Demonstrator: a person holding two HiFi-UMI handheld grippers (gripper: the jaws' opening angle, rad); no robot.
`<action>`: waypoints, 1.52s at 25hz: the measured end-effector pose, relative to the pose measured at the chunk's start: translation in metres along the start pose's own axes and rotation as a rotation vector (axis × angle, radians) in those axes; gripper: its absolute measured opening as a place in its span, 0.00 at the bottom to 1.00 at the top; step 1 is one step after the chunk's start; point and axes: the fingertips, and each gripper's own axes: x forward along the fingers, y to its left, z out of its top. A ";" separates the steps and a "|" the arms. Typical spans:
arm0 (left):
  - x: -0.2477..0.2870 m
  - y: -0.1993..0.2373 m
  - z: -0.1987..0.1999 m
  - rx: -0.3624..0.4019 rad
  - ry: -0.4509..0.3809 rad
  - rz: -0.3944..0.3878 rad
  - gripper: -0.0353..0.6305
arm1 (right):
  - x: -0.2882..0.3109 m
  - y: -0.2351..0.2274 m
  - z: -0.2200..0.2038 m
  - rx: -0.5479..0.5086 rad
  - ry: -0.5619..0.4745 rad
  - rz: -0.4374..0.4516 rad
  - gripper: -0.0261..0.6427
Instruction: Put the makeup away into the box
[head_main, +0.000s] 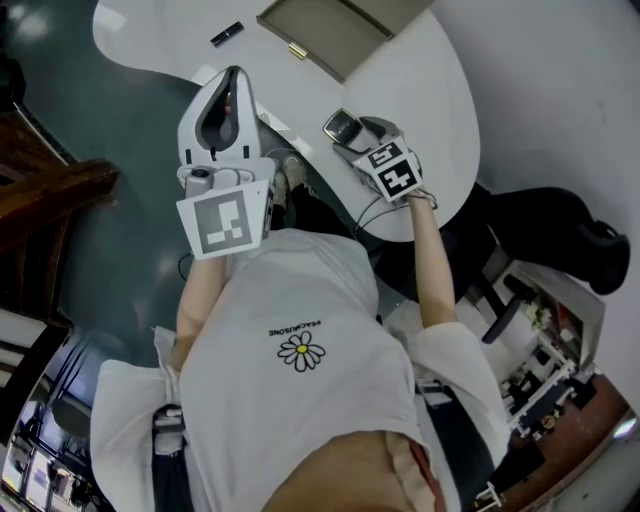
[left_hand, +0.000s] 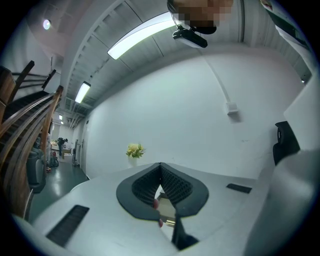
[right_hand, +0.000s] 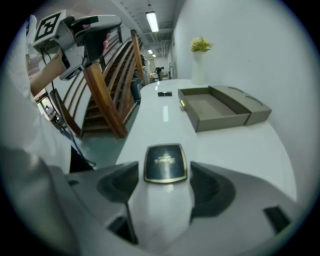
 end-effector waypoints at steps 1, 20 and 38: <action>0.000 -0.002 -0.001 0.001 0.002 -0.002 0.08 | 0.002 -0.001 -0.002 0.003 0.003 0.004 0.50; 0.002 -0.001 -0.005 0.001 0.017 0.004 0.08 | 0.007 -0.005 -0.009 -0.029 0.039 -0.032 0.49; 0.001 -0.004 0.022 0.004 -0.059 0.007 0.08 | -0.101 0.016 0.129 -0.002 -0.413 -0.109 0.49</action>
